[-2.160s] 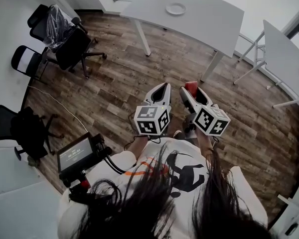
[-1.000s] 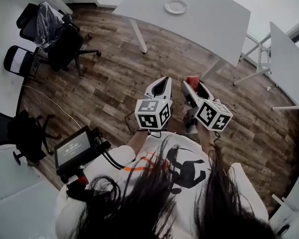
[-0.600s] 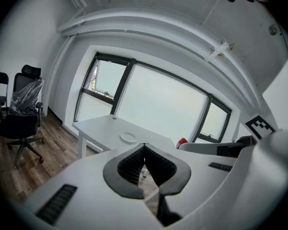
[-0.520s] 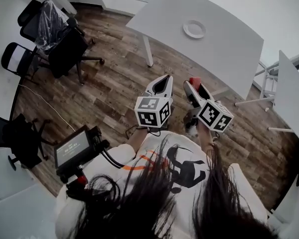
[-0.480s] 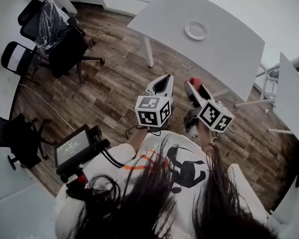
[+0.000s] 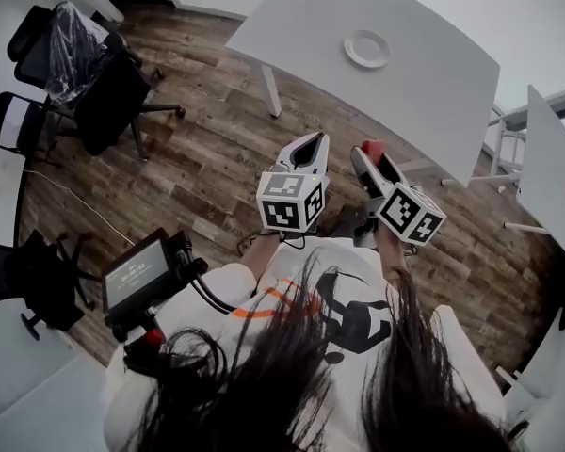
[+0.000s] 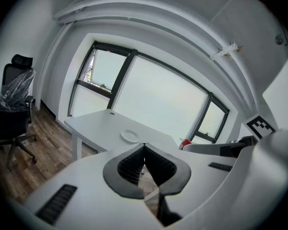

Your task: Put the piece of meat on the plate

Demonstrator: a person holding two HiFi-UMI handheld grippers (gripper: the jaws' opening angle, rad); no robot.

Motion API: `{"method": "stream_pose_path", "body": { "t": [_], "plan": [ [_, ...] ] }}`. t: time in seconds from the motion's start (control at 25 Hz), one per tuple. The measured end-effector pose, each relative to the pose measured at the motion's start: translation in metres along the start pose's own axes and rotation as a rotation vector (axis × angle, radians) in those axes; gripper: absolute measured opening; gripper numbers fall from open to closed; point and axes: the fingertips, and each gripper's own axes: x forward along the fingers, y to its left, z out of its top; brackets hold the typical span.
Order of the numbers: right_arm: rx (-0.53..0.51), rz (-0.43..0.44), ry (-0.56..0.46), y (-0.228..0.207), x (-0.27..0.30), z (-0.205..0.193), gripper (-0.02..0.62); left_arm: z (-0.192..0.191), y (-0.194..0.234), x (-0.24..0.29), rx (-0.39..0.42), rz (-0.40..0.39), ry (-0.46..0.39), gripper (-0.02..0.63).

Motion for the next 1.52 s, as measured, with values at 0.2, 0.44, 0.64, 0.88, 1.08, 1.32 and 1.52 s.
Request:
{"method": "stream_pose_path", "body": {
  "t": [0.2, 0.44, 0.64, 0.88, 1.08, 1.32, 1.52],
  "plan": [
    [0.001, -0.01, -0.004, -0.011, 0.009, 0.015, 0.314, 0.005, 0.005, 0.018, -0.01, 0.007, 0.01, 0.005],
    [-0.032, 0.004, 0.016, -0.024, 0.031, 0.03, 0.314, 0.009, 0.006, 0.044, 0.008, 0.018, 0.023, 0.005],
    [-0.057, 0.026, 0.043, -0.04, 0.066, 0.057, 0.314, 0.025, 0.017, 0.073, 0.006, 0.062, 0.014, 0.005],
    [-0.1, 0.033, 0.086, -0.067, 0.118, 0.1, 0.313, 0.048, 0.029, 0.13, -0.004, 0.098, 0.011, 0.005],
    [-0.116, 0.016, 0.104, -0.092, 0.149, 0.129, 0.314, 0.06, 0.033, 0.165, -0.014, 0.119, 0.027, 0.005],
    [-0.124, -0.006, 0.147, -0.126, 0.177, 0.138, 0.313, 0.06, 0.042, 0.197, -0.01, 0.143, 0.059, 0.005],
    [-0.179, -0.015, 0.196, -0.149, 0.211, 0.146, 0.314, 0.06, 0.052, 0.222, -0.013, 0.16, 0.085, 0.005]
  ]
}}
